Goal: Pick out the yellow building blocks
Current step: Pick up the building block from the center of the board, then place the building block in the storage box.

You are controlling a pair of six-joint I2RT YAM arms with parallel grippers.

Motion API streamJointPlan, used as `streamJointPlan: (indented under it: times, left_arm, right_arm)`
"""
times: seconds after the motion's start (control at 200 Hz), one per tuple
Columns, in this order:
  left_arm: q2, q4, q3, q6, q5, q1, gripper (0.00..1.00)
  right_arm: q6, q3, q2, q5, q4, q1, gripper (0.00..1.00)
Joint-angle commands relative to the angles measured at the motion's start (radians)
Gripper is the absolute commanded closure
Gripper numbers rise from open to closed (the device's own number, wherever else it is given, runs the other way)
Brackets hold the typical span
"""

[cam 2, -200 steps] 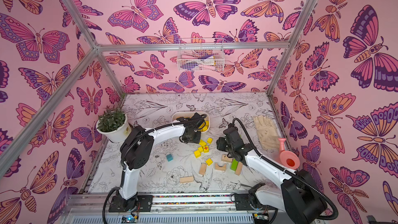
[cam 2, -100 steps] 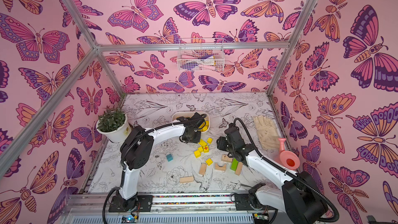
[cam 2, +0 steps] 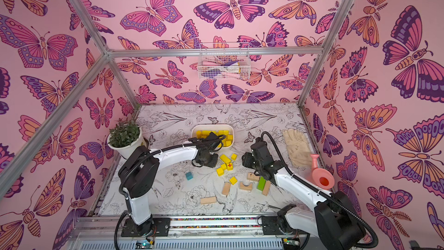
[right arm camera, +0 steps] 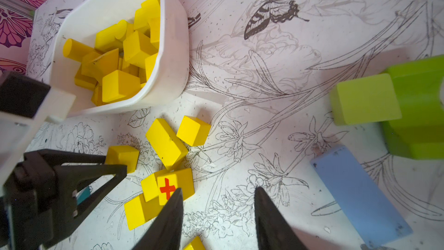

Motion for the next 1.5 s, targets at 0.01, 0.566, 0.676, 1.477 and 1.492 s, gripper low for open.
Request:
streamJointPlan:
  times: [0.01,0.566,0.676,1.477,1.492]
  left_arm:
    - [-0.093,0.088,-0.084,0.064,0.025,-0.004,0.73]
    - [-0.643,0.571,-0.589,-0.059,0.150,0.201,0.70]
    - [-0.649,0.648,-0.606,-0.068,0.166,0.214,0.70]
    - [-0.282,0.595,-0.336,-0.034,0.104,0.249,0.66]
    - [-0.280,0.591,-0.332,-0.036,0.104,0.250,0.66]
  right_arm:
    - [0.016,-0.002,0.006,0.005,-0.001,-0.006,0.51]
    - [0.023,0.009,0.030,0.006,-0.003,-0.006,0.51]
    - [0.019,0.015,0.038,0.005,-0.007,-0.007,0.51]
    - [0.016,0.021,0.057,-0.007,0.002,-0.007,0.51]
    - [0.016,0.022,0.057,-0.007,0.002,-0.007,0.51]
